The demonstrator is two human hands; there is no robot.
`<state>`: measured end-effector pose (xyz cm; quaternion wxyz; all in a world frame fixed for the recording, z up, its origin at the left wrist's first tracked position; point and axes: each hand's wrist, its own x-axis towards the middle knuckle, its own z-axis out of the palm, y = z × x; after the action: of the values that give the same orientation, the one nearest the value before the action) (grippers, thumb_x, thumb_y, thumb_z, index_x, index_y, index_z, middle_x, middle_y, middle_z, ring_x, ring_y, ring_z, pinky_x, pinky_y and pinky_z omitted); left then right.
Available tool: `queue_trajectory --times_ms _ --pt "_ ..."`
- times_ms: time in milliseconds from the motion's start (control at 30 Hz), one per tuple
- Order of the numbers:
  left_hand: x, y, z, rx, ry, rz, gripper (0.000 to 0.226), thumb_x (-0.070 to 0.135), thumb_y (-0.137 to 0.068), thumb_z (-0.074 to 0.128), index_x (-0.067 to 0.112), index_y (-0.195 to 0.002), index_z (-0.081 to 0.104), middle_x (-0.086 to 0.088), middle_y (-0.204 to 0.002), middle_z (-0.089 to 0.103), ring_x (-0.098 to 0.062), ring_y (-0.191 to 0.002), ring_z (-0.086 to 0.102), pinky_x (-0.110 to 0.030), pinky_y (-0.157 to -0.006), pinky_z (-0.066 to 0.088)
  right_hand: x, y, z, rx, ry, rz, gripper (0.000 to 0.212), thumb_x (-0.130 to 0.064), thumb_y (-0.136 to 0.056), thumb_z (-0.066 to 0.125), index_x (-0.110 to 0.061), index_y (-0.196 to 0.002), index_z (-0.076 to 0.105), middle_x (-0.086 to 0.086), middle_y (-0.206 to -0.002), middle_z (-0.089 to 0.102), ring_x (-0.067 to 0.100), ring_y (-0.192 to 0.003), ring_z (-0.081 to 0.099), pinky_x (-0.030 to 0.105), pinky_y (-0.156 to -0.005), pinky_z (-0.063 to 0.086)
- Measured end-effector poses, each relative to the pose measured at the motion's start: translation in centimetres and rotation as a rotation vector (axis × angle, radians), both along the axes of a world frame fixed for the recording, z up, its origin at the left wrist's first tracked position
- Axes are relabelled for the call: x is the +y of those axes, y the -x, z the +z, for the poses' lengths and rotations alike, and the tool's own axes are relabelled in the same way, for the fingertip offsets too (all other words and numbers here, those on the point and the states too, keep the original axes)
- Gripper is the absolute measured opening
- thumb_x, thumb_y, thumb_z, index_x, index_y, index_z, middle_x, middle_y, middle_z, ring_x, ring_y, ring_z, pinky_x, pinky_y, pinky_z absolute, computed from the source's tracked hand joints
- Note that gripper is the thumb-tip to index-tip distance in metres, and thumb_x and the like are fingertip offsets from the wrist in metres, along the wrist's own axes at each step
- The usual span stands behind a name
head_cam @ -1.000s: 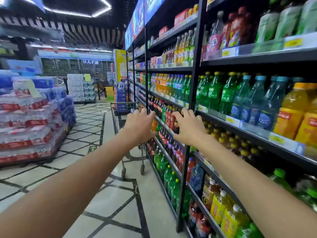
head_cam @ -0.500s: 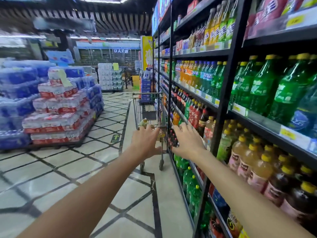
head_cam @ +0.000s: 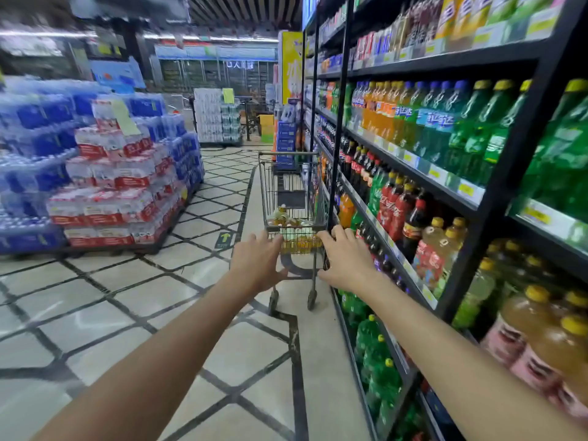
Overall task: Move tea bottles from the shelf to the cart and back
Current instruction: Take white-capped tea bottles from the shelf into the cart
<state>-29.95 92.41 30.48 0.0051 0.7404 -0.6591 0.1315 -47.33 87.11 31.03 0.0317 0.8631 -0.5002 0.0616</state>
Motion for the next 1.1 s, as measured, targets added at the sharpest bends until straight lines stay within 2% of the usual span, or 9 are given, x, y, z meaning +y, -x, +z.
queue_trajectory --times_ms 233,400,567,767,967,1100 --pt "-10.4 -7.5 -1.1 0.013 -0.023 0.016 0.068 0.061 -0.088 0.059 0.024 -0.142 0.04 -0.006 -0.136 0.05 -0.028 -0.121 0.053 -0.04 -0.085 0.051 -9.9 -6.9 -0.9 0.014 -0.051 -0.026 0.077 -0.039 -0.087 0.067 -0.018 -0.15 0.028 0.011 -0.149 0.033 0.032 -0.137 0.031 0.045 -0.108 0.036" --pt "-17.7 -11.9 -1.9 0.013 -0.024 0.001 0.074 0.067 -0.086 0.056 0.024 -0.143 0.039 -0.007 -0.13 0.054 -0.027 -0.114 0.058 -0.04 -0.081 0.056 -16.3 -10.4 -1.6 -0.008 -0.087 -0.056 0.074 -0.045 -0.089 0.062 -0.018 -0.15 0.029 0.011 -0.148 0.033 0.031 -0.136 0.031 0.046 -0.108 0.036" --pt "-23.9 -15.0 -3.8 0.017 -0.078 -0.007 0.075 0.069 -0.084 0.055 0.025 -0.142 0.039 -0.007 -0.128 0.054 -0.028 -0.116 0.056 -0.048 -0.086 0.056 -22.1 -12.8 -3.5 0.01 -0.108 -0.084 0.079 -0.044 -0.085 0.068 -0.02 -0.15 0.029 0.01 -0.145 0.035 0.031 -0.134 0.033 0.044 -0.105 0.036" --pt "-32.2 -17.6 -5.9 0.001 -0.102 -0.042 0.078 0.069 -0.085 0.054 0.025 -0.147 0.033 -0.01 -0.14 0.047 -0.029 -0.126 0.049 -0.045 -0.092 0.051 -30.6 -15.5 -6.4 0.01 -0.139 -0.096 0.083 -0.042 -0.083 0.073 -0.019 -0.15 0.029 0.011 -0.148 0.035 0.032 -0.136 0.034 0.045 -0.111 0.036" --pt "-42.3 -19.5 -6.1 0.056 -0.095 -0.05 0.075 0.066 -0.082 0.061 0.026 -0.142 0.039 -0.007 -0.13 0.053 -0.028 -0.119 0.053 -0.045 -0.093 0.05 -40.6 -18.3 -7.9 0.005 -0.188 -0.088 0.091 -0.044 -0.082 0.073 -0.021 -0.154 0.022 0.011 -0.152 0.029 0.032 -0.139 0.029 0.045 -0.108 0.036" --pt "-48.9 -21.0 -5.6 0.09 -0.115 -0.047 0.069 0.064 -0.083 0.063 0.028 -0.138 0.041 -0.006 -0.127 0.054 -0.026 -0.117 0.053 -0.045 -0.095 0.05 -47.7 -19.7 -7.6 -0.025 -0.184 -0.067 0.084 -0.039 -0.081 0.074 -0.02 -0.149 0.029 0.011 -0.147 0.034 0.031 -0.134 0.034 0.044 -0.104 0.038"
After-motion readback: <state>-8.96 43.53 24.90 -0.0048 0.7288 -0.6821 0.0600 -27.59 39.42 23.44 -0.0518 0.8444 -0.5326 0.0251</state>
